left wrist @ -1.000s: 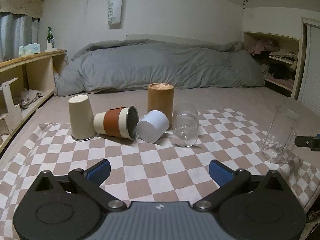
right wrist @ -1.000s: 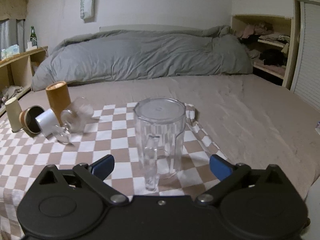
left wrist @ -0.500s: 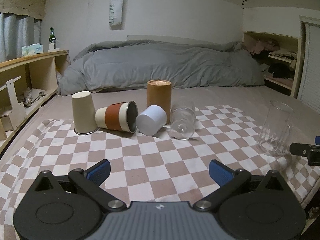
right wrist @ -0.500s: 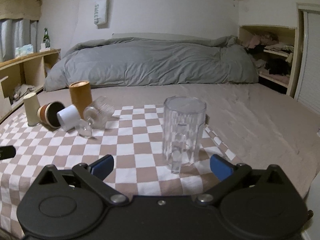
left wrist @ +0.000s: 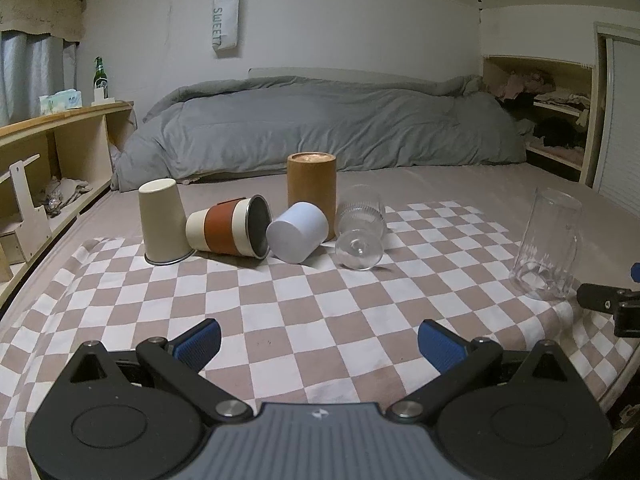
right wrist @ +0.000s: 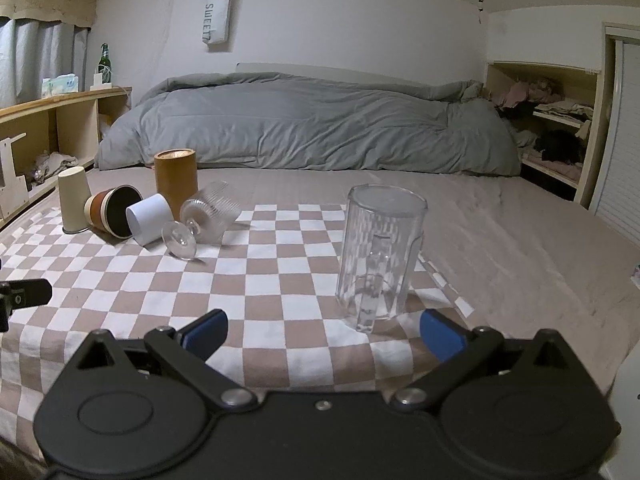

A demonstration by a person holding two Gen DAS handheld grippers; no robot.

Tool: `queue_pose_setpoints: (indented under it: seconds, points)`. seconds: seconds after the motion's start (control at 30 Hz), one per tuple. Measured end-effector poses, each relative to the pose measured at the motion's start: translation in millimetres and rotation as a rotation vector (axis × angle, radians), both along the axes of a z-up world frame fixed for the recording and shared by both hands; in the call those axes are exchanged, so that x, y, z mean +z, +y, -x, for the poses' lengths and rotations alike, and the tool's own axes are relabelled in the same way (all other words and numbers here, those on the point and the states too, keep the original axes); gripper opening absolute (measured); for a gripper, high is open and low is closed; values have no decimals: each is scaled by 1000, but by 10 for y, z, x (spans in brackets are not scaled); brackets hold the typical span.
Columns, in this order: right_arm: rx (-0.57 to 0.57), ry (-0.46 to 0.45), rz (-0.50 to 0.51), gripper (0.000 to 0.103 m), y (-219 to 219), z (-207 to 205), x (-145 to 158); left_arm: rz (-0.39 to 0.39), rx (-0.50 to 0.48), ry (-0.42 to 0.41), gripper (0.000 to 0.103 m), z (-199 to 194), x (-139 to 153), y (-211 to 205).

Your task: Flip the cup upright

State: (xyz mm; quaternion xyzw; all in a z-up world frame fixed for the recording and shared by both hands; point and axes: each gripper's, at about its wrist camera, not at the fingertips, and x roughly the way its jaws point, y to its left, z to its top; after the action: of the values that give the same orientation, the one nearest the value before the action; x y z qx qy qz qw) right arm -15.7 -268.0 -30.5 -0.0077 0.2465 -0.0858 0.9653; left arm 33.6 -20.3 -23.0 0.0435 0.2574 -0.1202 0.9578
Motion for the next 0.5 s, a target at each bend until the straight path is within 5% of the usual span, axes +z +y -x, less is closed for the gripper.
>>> queue_pose_setpoints:
  seconds: [0.5]
  points:
    - [-2, 0, 5, 103, 2, -2, -9, -4, 7, -2, 103, -4, -17, 22]
